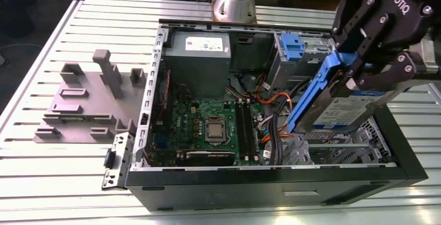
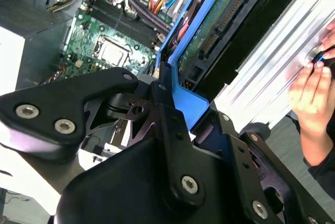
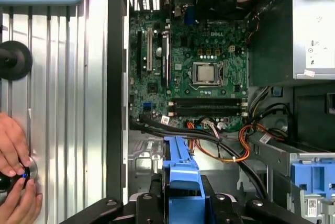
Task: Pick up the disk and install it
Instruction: 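Insert the disk into the insertion slot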
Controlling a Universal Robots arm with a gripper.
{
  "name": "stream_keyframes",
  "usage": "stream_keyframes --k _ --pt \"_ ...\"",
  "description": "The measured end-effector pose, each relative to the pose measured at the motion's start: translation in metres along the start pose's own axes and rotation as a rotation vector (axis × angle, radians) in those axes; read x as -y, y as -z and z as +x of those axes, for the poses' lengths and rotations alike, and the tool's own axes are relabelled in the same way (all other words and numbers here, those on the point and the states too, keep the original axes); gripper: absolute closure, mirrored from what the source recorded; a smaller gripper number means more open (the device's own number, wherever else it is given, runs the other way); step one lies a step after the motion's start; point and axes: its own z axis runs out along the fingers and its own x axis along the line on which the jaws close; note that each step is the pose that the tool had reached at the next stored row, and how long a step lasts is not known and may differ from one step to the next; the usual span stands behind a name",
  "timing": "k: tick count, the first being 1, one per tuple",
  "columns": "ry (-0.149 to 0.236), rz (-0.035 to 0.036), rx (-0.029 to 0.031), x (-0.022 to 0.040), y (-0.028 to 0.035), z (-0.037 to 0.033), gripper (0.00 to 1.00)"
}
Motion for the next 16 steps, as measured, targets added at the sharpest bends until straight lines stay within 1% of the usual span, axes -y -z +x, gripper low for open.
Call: stream_keyframes --k 3,6,12,16 --pt "0.0 -0.0002 0.0002 0.0067 -0.0006 0.0018 0.64" --pt "0.0 -0.0002 0.0002 0.0114 -0.0014 0.0055 0.64" --pt "0.0 -0.0002 0.0 0.0162 -0.0032 0.0076 0.64" --pt "0.0 -0.0002 0.0 0.0218 -0.0046 0.0076 0.64"
